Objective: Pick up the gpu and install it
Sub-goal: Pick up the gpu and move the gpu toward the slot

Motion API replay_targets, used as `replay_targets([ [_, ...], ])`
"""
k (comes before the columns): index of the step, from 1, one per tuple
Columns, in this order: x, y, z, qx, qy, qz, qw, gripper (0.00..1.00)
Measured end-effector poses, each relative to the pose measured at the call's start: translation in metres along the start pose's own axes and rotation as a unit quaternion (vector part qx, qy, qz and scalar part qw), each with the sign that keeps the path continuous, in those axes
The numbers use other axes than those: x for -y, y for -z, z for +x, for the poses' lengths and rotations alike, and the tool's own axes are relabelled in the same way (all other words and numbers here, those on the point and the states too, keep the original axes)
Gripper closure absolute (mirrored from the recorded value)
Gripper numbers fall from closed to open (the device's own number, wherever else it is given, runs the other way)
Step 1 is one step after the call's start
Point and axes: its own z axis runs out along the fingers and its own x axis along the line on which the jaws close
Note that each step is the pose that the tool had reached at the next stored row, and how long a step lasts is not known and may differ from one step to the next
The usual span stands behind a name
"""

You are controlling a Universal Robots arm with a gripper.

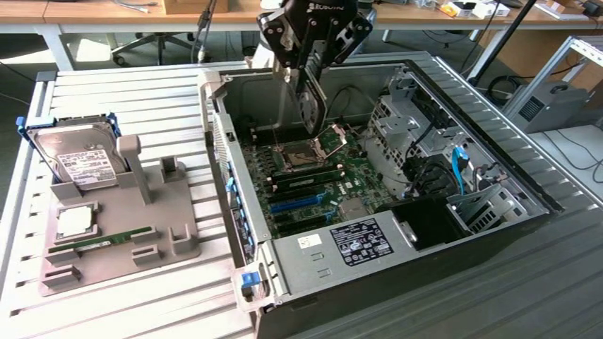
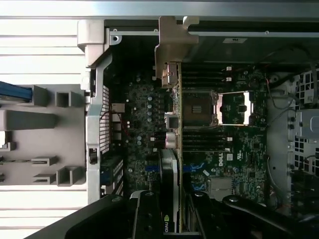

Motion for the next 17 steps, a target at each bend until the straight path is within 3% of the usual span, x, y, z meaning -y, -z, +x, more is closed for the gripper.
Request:
replay_targets([
  [11, -0.0001, -0.0005, -0.037, 0.0000, 0.000, 0.0000, 1.0000, 0.73],
  [17, -0.0001, -0.0009, -0.063, 0.0000, 0.000, 0.0000, 1.0000, 0.73],
])
